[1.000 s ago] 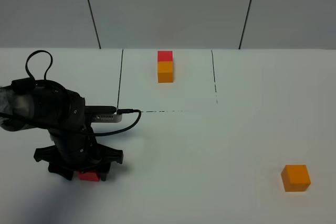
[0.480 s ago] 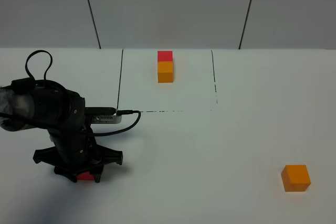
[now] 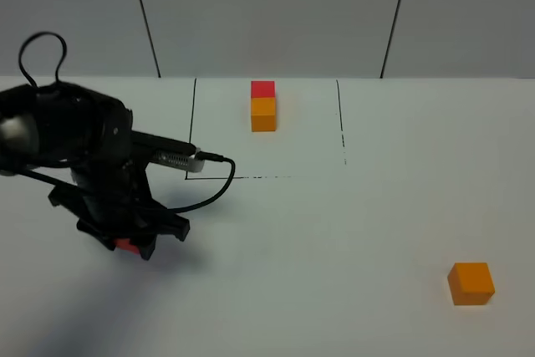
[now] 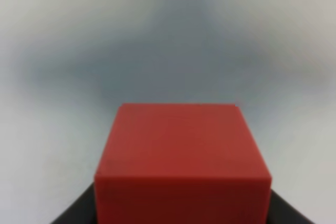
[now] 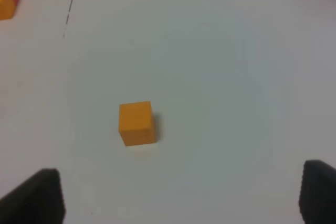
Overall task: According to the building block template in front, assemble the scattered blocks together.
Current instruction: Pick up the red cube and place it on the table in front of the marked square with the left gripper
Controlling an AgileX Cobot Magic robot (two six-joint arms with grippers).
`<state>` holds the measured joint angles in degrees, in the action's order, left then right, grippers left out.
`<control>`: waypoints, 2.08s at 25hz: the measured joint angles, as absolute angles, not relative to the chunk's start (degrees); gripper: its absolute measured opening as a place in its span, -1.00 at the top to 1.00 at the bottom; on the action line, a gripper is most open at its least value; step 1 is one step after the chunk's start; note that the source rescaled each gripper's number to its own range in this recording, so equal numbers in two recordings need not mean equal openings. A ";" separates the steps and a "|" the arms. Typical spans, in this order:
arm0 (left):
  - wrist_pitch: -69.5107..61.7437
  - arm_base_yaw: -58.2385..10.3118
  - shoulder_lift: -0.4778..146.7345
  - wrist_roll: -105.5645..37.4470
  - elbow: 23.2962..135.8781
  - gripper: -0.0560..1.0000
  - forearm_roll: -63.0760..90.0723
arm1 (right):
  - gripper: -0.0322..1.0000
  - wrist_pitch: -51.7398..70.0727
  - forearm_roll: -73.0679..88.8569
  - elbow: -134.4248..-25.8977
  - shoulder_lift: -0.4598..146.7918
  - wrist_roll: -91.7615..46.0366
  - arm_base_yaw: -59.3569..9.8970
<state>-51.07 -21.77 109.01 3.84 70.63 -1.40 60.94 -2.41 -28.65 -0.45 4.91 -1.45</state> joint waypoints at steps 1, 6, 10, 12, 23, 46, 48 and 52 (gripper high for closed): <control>-53.25 -21.77 108.70 1.47 72.44 0.89 -1.40 | -0.59 60.94 -2.41 -28.65 -0.45 4.91 -1.45; -61.68 -21.77 108.64 -6.76 79.25 0.89 -1.40 | -0.59 60.94 -2.41 -28.65 -0.45 4.91 -1.45; -62.98 -21.77 108.64 -13.92 81.33 0.89 -1.40 | -0.59 60.94 -2.41 -28.65 -0.45 4.91 -1.45; -63.49 -21.77 108.64 -19.32 81.39 0.89 -1.19 | -0.59 60.94 -2.41 -28.65 -0.45 4.91 -1.45; -63.22 -24.59 108.64 -44.96 81.50 0.89 -0.45 | -0.59 60.94 -2.41 -28.65 -0.45 4.91 -1.45; -63.74 -29.45 121.65 -57.81 96.85 0.89 3.64 | -0.59 60.94 -2.41 -28.65 -0.45 4.91 -1.45; -64.55 -30.35 123.30 -57.85 99.40 0.89 3.68 | -0.59 60.94 -2.41 -28.65 -0.45 4.91 -1.45; -65.53 -32.63 126.33 -57.53 103.01 0.89 3.62 | -0.59 60.94 -2.41 -28.65 -0.45 4.91 -1.45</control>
